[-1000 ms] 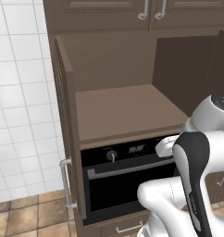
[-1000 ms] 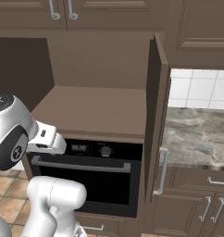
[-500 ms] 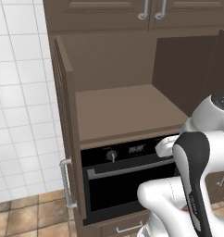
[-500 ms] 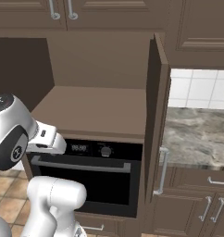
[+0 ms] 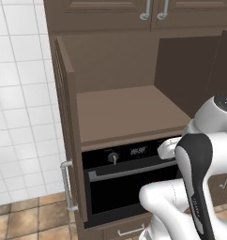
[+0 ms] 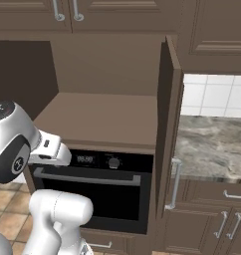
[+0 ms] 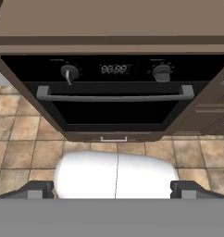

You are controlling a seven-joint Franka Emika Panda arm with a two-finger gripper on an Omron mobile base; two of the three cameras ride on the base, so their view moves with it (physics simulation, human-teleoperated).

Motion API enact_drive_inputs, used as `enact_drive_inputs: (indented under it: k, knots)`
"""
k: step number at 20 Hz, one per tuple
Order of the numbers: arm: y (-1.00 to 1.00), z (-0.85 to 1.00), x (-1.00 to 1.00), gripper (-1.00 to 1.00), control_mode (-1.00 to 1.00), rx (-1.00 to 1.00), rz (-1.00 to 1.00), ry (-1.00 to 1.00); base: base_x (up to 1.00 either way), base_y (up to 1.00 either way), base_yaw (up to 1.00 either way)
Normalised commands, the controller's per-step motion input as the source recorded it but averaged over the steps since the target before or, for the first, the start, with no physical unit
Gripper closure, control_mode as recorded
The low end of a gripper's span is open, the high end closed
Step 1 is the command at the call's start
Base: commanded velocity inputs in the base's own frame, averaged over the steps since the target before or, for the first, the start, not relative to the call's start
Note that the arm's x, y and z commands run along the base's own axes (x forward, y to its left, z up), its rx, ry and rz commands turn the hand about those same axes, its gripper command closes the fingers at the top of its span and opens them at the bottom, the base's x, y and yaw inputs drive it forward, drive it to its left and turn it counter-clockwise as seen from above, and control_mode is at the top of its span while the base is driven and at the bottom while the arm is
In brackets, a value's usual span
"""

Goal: Open the cabinet. Pick the sponge and place it next to the sink. Then close the cabinet.

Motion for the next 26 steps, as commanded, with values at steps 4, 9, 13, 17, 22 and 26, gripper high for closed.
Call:
enact_drive_inputs:
  k: [4, 9, 13, 17, 22, 26]
  knots:
    - [0.00, 0.00, 0.00, -1.00, -1.00, 0.00, 0.00, 0.00, 0.00, 0.00, 0.00]
    - [0.00, 0.03, -0.12, -1.00, -1.00, 0.00, 0.00, -0.07, 0.00, 0.00, 0.00]
    - [0.00, 0.35, -0.38, -1.00, -1.00, 0.07, 0.00, -0.37, 0.00, 0.00, 0.00]
    - [0.04, 0.41, -0.30, -1.00, -1.00, 0.06, 0.01, -0.24, 0.00, 0.00, 0.00]
    - [0.35, 0.33, -0.26, -1.00, -1.00, 0.04, 0.02, -0.13, 0.00, 0.00, 0.00]
    - [0.58, 0.06, -0.21, -1.00, -1.00, -0.04, 0.04, 0.00, 0.00, 0.00, 0.00]
